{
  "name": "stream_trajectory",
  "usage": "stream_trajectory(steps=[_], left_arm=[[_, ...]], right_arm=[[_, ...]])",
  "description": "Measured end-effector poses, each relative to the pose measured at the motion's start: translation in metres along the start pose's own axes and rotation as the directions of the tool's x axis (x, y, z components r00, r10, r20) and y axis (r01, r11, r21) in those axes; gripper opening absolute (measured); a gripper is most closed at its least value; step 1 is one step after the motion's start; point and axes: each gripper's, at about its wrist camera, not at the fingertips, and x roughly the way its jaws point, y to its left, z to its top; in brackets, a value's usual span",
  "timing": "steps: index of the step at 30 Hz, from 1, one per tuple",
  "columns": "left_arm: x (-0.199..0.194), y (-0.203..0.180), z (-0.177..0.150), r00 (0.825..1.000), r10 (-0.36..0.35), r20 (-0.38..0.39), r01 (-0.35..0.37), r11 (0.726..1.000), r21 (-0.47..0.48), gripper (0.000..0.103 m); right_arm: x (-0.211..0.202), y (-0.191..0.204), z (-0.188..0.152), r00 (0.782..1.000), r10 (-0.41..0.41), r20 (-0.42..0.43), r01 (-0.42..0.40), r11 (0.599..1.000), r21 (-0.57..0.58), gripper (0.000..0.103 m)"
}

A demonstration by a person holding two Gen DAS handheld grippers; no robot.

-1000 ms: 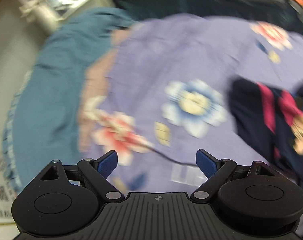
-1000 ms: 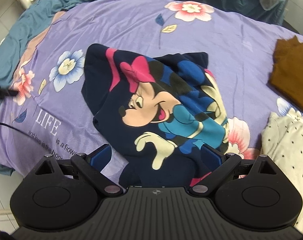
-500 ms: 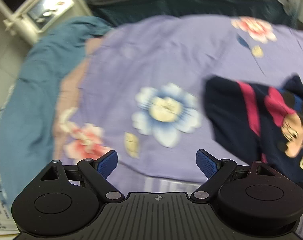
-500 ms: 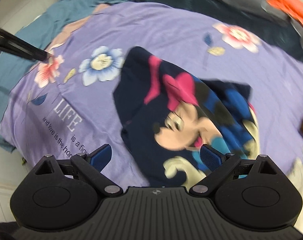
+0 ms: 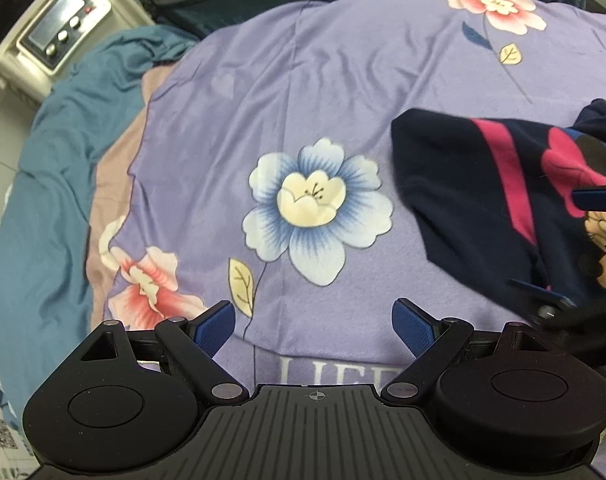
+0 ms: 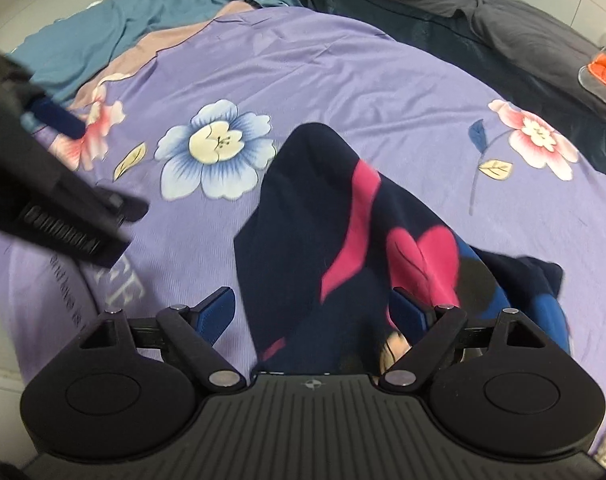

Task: Fold small clothes

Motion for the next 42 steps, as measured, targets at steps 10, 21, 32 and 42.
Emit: stream_trajectory(steps=[10,21,32,42], left_arm=[[0.020,0.015,-0.006,0.999,-0.033,-0.029,0.033,0.999,0.006,0.103],[0.012,-0.005,-0.004,0.989,-0.127,0.079,0.126,0.992,0.014,0.103],[-0.022,-0.120,0.017,0.914,-0.354,0.198,0.283,0.906,0.314,0.103],[0.026,-0.147,0.016,0.943,-0.282,0.174,0.192,0.893,0.408,0.103]], right_arm=[[0.051,0.004,0.007,0.995,-0.043,-0.084,0.054,0.990,0.132,0.035],[-0.120,-0.098,0.002,0.952,-0.169,0.256,0.021,0.869,0.495,0.005],[-0.171,-0.229,-0.134,0.942,-0.332,0.056,0.130,0.513,0.849,0.005],[-0.160,-0.181,-0.158,0.952,-0.301,0.053,0.155,0.626,0.765,0.072]])
